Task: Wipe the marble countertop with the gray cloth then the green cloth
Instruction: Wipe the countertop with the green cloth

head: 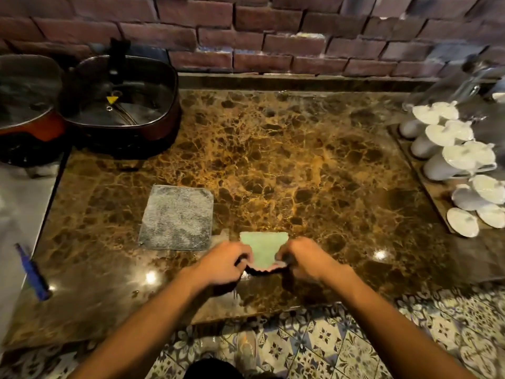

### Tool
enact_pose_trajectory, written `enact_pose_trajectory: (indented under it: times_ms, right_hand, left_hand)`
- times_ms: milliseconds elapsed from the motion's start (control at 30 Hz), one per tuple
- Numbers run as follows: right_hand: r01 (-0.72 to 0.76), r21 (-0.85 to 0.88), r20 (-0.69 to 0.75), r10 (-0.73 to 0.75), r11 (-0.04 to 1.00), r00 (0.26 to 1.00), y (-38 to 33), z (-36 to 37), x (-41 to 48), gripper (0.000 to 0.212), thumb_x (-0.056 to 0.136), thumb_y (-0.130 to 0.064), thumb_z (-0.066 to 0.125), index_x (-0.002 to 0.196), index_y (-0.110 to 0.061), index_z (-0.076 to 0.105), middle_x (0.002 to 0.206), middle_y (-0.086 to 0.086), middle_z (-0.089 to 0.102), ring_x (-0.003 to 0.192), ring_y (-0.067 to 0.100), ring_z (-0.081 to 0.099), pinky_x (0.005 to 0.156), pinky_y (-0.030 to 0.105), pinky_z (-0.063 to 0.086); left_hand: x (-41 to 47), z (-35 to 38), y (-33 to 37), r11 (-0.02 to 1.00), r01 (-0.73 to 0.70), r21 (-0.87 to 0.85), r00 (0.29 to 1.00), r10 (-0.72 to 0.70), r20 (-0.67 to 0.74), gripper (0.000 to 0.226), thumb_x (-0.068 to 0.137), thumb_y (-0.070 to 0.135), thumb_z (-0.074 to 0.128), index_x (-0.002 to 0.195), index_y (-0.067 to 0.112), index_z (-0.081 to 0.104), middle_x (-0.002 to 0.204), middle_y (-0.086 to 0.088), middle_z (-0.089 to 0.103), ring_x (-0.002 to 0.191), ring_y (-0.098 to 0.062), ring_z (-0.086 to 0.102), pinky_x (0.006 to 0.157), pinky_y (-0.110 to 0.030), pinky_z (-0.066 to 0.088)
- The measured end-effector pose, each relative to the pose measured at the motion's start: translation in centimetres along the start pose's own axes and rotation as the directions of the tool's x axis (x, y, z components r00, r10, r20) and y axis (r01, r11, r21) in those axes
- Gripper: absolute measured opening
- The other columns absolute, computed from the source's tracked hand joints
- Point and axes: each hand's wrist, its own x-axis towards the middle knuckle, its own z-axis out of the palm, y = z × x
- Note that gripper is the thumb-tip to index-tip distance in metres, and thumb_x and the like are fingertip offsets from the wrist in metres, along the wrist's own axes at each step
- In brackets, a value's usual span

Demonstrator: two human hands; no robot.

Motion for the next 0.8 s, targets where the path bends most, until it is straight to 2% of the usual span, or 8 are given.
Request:
enact_pose_trajectory:
  times_ms: [67, 133, 233, 333, 400, 467, 600, 800]
  right_hand:
    - [-0.014, -0.035, 0.132, 0.019, 0.999, 0.991, 0.4, 2.4, -1.1, 0.043, 0.086, -0.008, 0.061, 0.122, -0.026, 0.074, 0.125, 0.000, 0.073, 0.117, 0.024, 0.066, 0.104, 0.033, 0.051]
    - [-0.018, -0.009, 0.050, 0.019, 1.000, 0.999, 0.7, 4.2, -1.4, 0.039, 0.089, -0.011, 0.059, 0.124, -0.024, 0.072, 0.123, 0.002, 0.073, 0.115, 0.026, 0.065, 0.101, 0.035, 0.052]
    - [0.009, 0.107, -0.299, 0.024, 0.994, 0.954, 0.5, 7.1, -0.1, 0.033, 0.095, -0.021, 0.059, 0.125, -0.016, 0.070, 0.123, 0.007, 0.070, 0.115, 0.030, 0.062, 0.100, 0.041, 0.048]
    - [0.033, 0.140, -0.465, 0.037, 0.990, 0.884, -1.2, 9.0, 3.3, 0.054, 0.102, -0.038, 0.041, 0.146, -0.010, 0.055, 0.151, 0.015, 0.053, 0.142, 0.034, 0.046, 0.121, 0.047, 0.030]
    - [-0.004, 0.083, -0.438, 0.040, 0.997, 0.898, -2.1, 9.9, 5.4, 0.068, 0.104, -0.050, 0.021, 0.161, -0.014, 0.031, 0.169, 0.015, 0.023, 0.156, 0.033, 0.020, 0.127, 0.052, 0.006]
    - [-0.044, 0.015, -0.428, 0.046, 0.999, 0.903, -2.3, 10.6, 6.2, 0.071, 0.105, -0.055, 0.014, 0.165, -0.017, 0.017, 0.171, 0.014, 0.007, 0.158, 0.032, 0.008, 0.125, 0.055, -0.003]
    - [-0.094, 0.007, -0.448, 0.087, 0.996, 0.890, -1.7, 13.7, 4.5, 0.069, 0.107, -0.057, 0.019, 0.164, -0.018, 0.017, 0.171, 0.016, 0.007, 0.158, 0.034, 0.009, 0.124, 0.058, 0.005]
    - [-0.162, 0.094, -0.416, 0.186, 0.982, 0.890, -2.2, 16.1, 1.2, 0.066, 0.106, -0.057, 0.023, 0.164, -0.025, 0.014, 0.170, 0.017, 0.008, 0.158, 0.035, 0.009, 0.125, 0.060, 0.009]
  left_hand:
    - [-0.3, 2.1, 0.2, 0.994, 0.017, 0.106, 0.985, -0.035, 0.169, 0.030, 0.087, 0.011, 0.057, 0.107, 0.027, 0.071, 0.114, 0.003, 0.070, 0.106, -0.016, 0.061, 0.094, -0.036, 0.053]
    - [-0.3, 2.7, 0.3, 0.995, 0.036, 0.090, 0.982, -0.052, 0.182, 0.032, 0.087, 0.010, 0.056, 0.108, 0.027, 0.072, 0.114, 0.003, 0.070, 0.105, -0.014, 0.062, 0.092, -0.031, 0.053]
    - [0.5, 2.0, 0.5, 0.996, 0.089, 0.006, 0.996, -0.089, -0.001, 0.022, 0.095, 0.014, 0.056, 0.109, 0.019, 0.072, 0.111, -0.001, 0.071, 0.098, -0.014, 0.062, 0.078, -0.018, 0.044]
    - [2.2, 1.1, -0.6, 0.989, 0.146, 0.006, 0.947, -0.138, -0.290, 0.022, 0.099, 0.019, 0.053, 0.114, 0.016, 0.069, 0.113, -0.005, 0.069, 0.107, -0.024, 0.064, 0.092, -0.035, 0.049]
    - [3.7, 0.4, -1.5, 0.981, 0.187, 0.044, 0.905, -0.155, -0.395, 0.031, 0.102, 0.023, 0.049, 0.127, 0.014, 0.064, 0.127, -0.009, 0.065, 0.120, -0.028, 0.060, 0.103, -0.043, 0.047]
    - [4.5, -0.5, -1.6, 0.962, 0.250, 0.106, 0.896, -0.188, -0.403, 0.046, 0.105, 0.029, 0.044, 0.147, 0.013, 0.048, 0.152, -0.012, 0.049, 0.141, -0.032, 0.043, 0.116, -0.046, 0.035]
    - [7.2, -0.9, -2.0, 0.915, 0.335, 0.225, 0.903, -0.243, -0.354, 0.061, 0.108, 0.041, 0.032, 0.162, 0.019, 0.015, 0.171, -0.011, 0.008, 0.156, -0.036, 0.007, 0.125, -0.051, 0.013]
    - [11.8, -0.4, -3.9, 0.891, 0.348, 0.292, 0.902, -0.234, -0.363, 0.061, 0.107, 0.048, 0.019, 0.163, 0.028, 0.002, 0.171, -0.010, -0.008, 0.157, -0.035, -0.008, 0.126, -0.052, 0.000]
